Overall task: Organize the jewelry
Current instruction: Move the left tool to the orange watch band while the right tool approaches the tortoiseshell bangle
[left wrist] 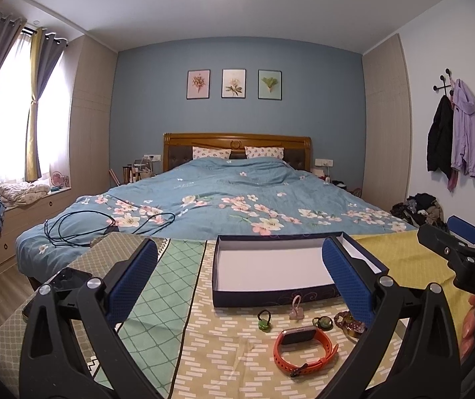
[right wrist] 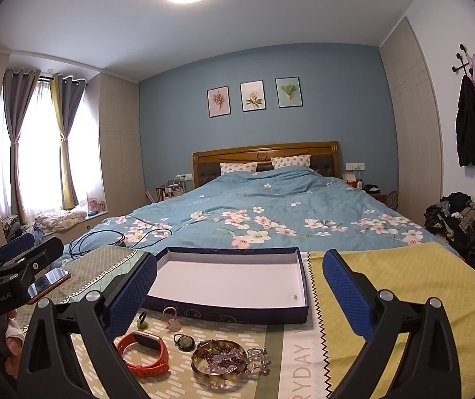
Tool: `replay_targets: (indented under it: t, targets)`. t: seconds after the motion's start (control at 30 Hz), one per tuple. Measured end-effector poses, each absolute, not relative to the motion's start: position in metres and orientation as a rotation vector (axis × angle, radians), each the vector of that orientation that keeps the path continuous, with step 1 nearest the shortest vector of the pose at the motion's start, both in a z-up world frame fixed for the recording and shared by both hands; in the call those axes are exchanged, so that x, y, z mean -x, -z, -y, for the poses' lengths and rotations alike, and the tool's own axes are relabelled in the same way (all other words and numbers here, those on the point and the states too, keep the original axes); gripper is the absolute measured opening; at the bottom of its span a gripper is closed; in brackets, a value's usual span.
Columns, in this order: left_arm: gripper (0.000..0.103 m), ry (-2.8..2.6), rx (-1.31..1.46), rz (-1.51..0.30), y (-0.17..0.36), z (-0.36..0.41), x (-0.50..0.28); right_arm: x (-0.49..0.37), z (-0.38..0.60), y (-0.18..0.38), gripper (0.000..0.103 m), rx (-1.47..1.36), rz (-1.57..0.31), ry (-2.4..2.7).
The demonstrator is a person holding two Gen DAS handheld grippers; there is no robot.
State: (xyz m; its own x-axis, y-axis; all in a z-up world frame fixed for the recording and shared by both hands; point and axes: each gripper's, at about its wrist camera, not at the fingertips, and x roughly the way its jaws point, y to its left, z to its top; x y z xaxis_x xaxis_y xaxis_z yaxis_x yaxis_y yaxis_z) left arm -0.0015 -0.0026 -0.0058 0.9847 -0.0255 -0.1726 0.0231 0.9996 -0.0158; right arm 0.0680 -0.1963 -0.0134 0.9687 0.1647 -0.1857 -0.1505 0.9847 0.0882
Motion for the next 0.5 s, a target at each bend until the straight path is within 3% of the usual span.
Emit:
replay_targets:
  t: [0.2, 0.4, 0.43, 0.5]
  targets:
    - [0.097, 0.062, -0.020, -0.274, 0.017, 0.007, -0.016, -0.074, 0.197, 0.017, 0.096, -0.064, -0.243, -0.178]
    - [0.097, 0.152, -0.041, -0.458, 0.042, 0.014, -0.045, -0.095, 0.193, 0.033, 0.095, -0.018, -0.420, -0.235]
    - [0.097, 0.164, -0.044, -0.480, 0.046, 0.015, -0.048, -0.098, 0.192, 0.037, 0.094, -0.009, -0.454, -0.251]
    - [0.093, 0.180, -0.053, -0.513, 0.053, 0.017, -0.055, -0.106, 0.190, 0.046, 0.082, 0.012, -0.534, -0.282]
